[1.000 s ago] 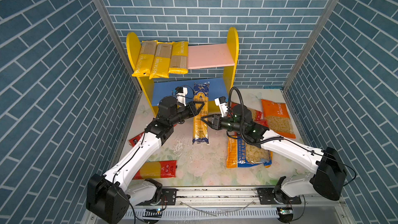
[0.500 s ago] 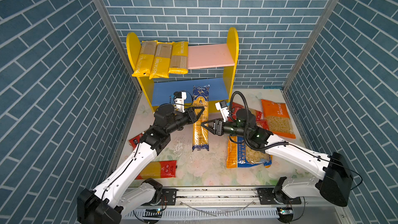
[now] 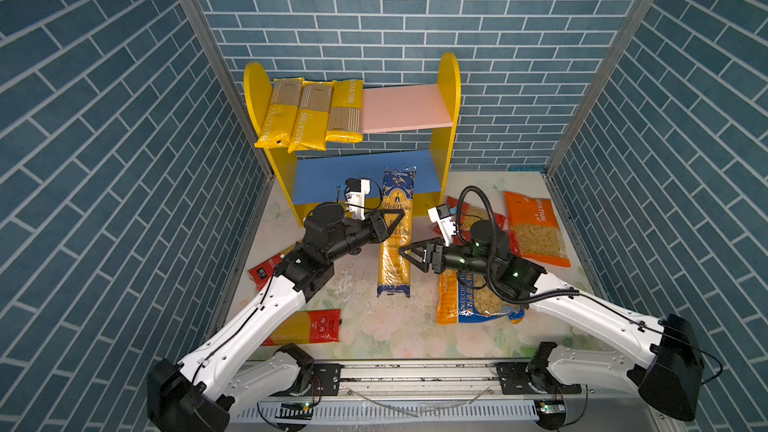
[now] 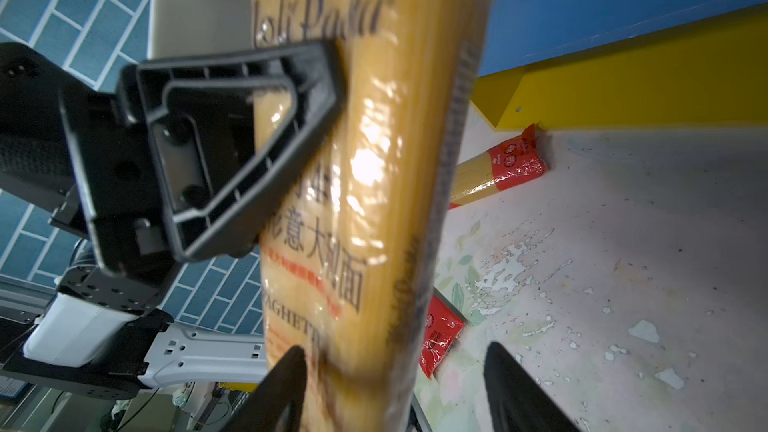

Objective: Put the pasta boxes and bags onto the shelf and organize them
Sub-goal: 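Lift the upright pack with both grippers up onto the pink shelf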

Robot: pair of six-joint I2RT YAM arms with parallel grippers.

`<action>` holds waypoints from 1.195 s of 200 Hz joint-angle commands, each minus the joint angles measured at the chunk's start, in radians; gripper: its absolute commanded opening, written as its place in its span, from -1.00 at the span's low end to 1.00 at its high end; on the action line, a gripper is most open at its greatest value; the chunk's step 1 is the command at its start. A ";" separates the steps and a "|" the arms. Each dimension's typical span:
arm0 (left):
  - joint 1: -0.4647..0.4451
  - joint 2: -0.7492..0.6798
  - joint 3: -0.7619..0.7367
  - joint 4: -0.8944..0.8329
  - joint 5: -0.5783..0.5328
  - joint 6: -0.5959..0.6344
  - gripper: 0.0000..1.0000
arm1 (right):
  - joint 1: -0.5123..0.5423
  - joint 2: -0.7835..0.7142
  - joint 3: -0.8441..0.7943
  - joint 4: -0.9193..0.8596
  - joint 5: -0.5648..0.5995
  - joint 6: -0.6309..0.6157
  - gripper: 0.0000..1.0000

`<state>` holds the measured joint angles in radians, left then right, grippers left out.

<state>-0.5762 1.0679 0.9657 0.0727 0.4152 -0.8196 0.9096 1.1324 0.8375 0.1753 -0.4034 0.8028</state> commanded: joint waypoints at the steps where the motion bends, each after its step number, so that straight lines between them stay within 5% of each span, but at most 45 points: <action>1: -0.002 0.032 0.130 0.178 0.001 0.013 -1.00 | -0.002 -0.067 -0.045 -0.004 0.053 -0.007 0.50; 61: 0.024 0.209 0.336 0.284 -0.053 0.010 -1.00 | 0.011 -0.084 -0.196 0.317 0.070 0.156 0.64; 145: 0.067 0.256 0.406 0.259 -0.107 -0.031 -1.00 | 0.012 0.083 -0.021 0.554 0.183 0.110 0.63; 239: 0.112 0.253 0.439 0.162 -0.150 -0.075 -1.00 | -0.003 0.193 0.107 0.655 0.222 0.171 0.13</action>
<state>-0.4843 1.3575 1.3323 0.1658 0.2798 -0.8833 0.9127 1.3060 0.8448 0.7254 -0.2115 0.9565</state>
